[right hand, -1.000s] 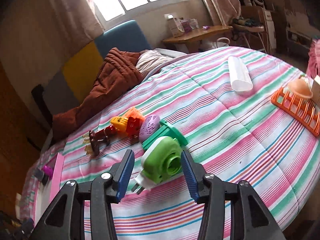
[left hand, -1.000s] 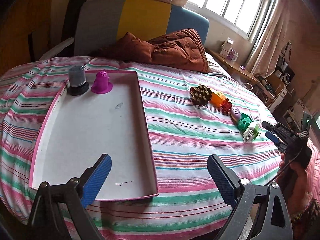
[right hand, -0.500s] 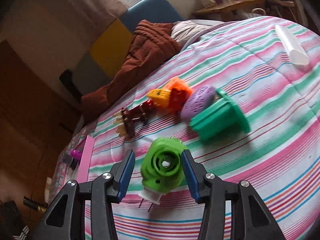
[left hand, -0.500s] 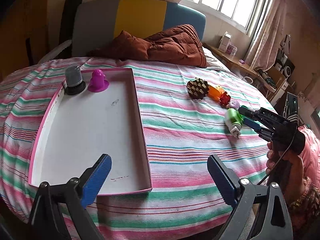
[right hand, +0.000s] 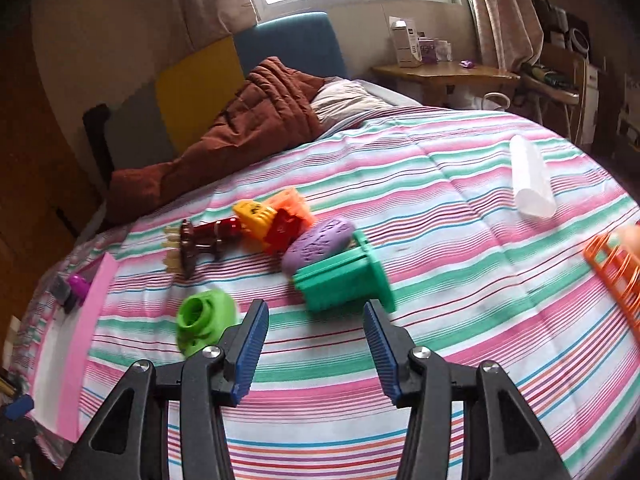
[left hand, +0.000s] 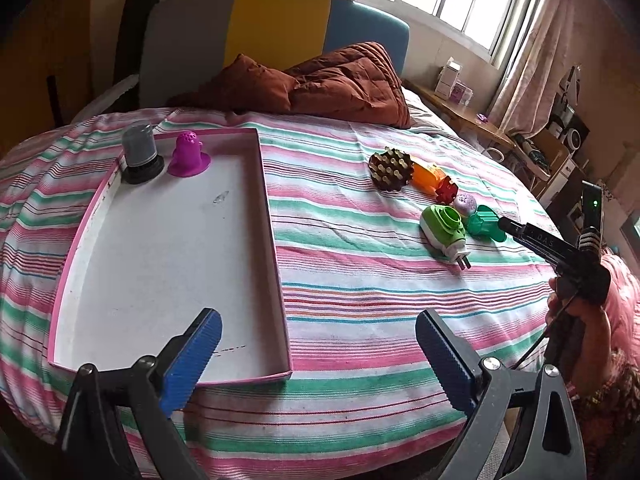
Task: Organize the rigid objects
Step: 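Grasp the teal cup with the right tool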
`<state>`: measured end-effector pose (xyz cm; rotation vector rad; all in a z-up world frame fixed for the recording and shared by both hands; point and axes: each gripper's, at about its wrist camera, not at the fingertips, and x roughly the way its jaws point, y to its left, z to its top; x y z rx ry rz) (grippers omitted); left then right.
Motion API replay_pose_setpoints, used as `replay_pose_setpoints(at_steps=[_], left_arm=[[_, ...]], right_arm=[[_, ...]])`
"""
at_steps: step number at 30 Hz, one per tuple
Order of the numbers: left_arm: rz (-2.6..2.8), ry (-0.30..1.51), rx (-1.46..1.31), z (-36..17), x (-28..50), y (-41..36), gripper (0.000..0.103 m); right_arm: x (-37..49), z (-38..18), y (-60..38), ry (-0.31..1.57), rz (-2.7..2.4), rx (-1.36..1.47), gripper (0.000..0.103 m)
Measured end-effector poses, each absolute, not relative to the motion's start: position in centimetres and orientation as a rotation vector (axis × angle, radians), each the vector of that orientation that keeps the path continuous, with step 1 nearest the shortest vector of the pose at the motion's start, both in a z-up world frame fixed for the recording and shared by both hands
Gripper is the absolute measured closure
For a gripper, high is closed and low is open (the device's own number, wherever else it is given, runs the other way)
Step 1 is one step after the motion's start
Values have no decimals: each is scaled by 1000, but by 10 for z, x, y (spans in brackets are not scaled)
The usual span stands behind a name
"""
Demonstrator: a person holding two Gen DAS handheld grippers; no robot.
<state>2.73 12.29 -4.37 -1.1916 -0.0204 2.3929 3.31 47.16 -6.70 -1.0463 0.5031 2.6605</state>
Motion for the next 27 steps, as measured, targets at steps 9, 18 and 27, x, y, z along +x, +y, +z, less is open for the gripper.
replay_pose_setpoints(at_steps=[9, 18, 27], left_arm=[[2386, 13, -1181, -40, 30, 131, 4], [2399, 6, -1194, -41, 27, 127, 3], [2373, 34, -1213, -46, 26, 139, 3]], right_arm=[[-7, -73, 479, 172, 2619, -1188, 52], [7, -89, 552, 871, 2456, -1070, 53], [39, -97, 588, 890, 2361, -1023, 57]])
